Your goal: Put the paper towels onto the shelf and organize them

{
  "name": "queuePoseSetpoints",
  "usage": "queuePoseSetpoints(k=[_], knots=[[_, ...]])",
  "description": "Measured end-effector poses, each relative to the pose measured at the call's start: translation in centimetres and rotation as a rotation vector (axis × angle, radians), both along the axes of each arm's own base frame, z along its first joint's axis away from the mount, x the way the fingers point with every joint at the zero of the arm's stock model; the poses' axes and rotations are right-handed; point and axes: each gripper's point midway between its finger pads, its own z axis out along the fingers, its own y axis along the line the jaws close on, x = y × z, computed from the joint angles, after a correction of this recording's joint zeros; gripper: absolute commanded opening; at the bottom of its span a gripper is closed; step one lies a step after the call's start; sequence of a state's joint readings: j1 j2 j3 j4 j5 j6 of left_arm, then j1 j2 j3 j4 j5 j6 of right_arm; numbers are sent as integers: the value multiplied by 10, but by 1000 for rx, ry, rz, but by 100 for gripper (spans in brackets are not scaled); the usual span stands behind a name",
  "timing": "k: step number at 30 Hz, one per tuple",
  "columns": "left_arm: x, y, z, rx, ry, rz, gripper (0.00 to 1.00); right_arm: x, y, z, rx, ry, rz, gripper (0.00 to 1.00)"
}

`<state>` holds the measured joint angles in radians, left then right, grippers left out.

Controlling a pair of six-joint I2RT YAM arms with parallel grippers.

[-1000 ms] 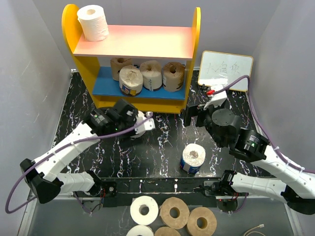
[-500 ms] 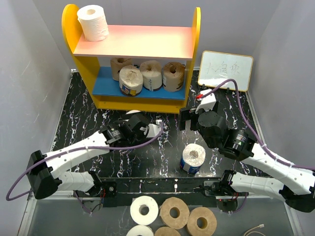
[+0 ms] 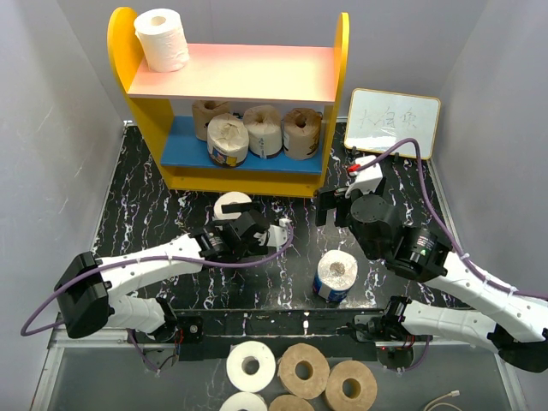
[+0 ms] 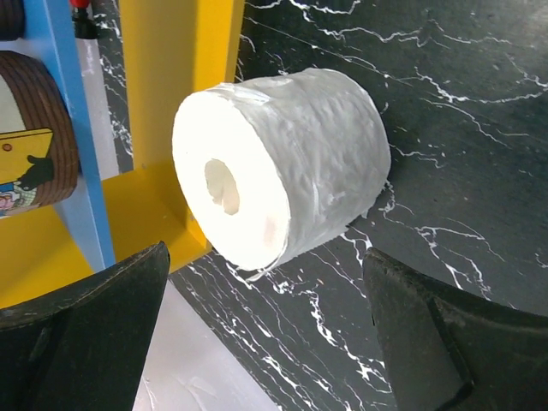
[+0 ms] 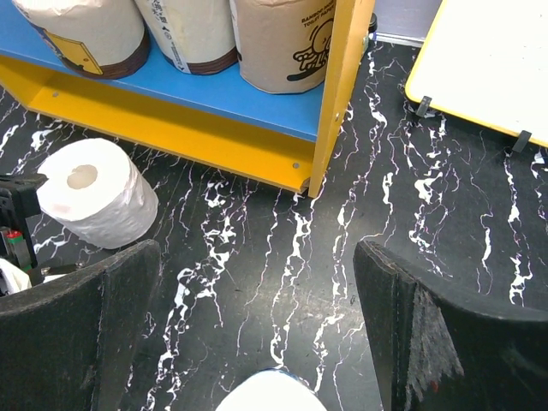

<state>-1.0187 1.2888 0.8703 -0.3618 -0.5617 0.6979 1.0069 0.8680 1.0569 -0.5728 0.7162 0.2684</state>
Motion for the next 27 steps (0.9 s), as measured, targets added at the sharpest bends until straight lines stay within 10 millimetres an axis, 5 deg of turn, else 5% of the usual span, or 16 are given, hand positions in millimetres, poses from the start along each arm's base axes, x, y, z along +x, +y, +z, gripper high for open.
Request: queuePoseSetpoints(k=[27], knots=[[20,-6,-19,71,-70,42,83,0,-7,-6,-27,-5,-21,95]])
